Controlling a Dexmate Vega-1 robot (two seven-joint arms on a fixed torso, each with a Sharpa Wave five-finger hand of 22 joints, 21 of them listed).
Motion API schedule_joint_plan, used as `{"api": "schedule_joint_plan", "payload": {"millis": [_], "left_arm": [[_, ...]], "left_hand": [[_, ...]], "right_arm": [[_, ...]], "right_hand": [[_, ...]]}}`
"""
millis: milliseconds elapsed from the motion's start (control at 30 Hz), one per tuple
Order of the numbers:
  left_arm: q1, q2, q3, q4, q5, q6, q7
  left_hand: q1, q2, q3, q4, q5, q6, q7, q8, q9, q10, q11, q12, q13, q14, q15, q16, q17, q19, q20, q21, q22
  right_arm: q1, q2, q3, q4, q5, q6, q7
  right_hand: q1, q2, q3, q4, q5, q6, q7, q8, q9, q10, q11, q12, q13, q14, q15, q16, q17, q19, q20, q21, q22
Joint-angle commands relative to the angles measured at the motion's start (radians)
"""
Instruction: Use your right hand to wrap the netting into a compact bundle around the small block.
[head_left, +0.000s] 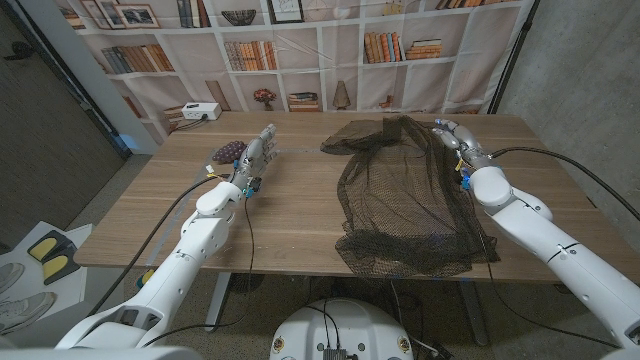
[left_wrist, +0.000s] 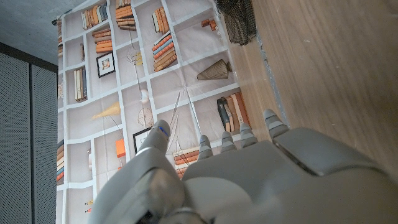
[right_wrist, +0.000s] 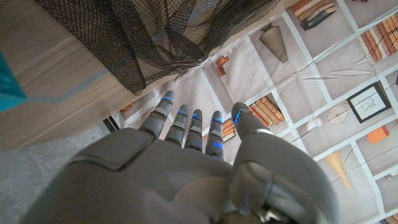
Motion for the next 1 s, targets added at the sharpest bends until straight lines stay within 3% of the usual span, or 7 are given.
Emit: {"api": "schedule_joint_plan", "payload": {"millis": [33,333,1000], "left_arm": [[0.003,-0.001,-0.004,-0.010,0.006,0.010,0.001],[0.002,-0.004,-0.004,-0.008,0.000,0.014,-0.008],[0.001,-0.008,-0.005,-0.003,-0.004,0.012,-0.016]], "left_hand": [[-0.007,-0.002,0.007,0.003,0.005,0.005,0.000,0.000,0.003,0.002,0.000,0.003,0.003,0.006,0.004,0.000,0.004,0.004,0.005,0.005,0.002],[-0.009,-0.002,0.008,0.003,0.005,0.005,0.001,-0.002,0.003,0.003,0.002,0.003,0.003,0.004,0.004,-0.004,0.005,0.003,0.005,0.005,0.003],[-0.012,-0.003,0.010,0.003,0.005,0.007,0.001,-0.005,0.004,0.005,0.001,-0.001,0.005,0.012,0.007,-0.006,0.006,0.005,0.008,0.005,0.004]], "right_arm": [[-0.010,-0.063,-0.013,-0.086,-0.101,-0.215,-0.018],[0.017,-0.111,-0.057,-0.149,-0.170,-0.403,0.023],[0.055,-0.152,-0.112,-0.207,-0.202,-0.676,0.074]], "right_hand": [[0.010,0.000,0.011,0.003,0.010,0.005,-0.003,0.003,0.004,0.007,-0.008,-0.001,0.005,0.003,-0.006,0.008,0.003,0.009,-0.002,0.003,0.005],[0.019,-0.001,0.020,0.005,0.012,0.022,-0.002,0.005,0.004,0.020,-0.007,0.000,0.006,0.008,-0.014,0.011,0.005,0.012,-0.004,0.002,0.005],[0.043,-0.005,0.038,0.010,0.012,0.023,-0.008,-0.007,0.005,0.003,-0.024,-0.018,0.007,-0.026,-0.034,0.000,0.011,0.002,-0.023,-0.007,0.005]]}}
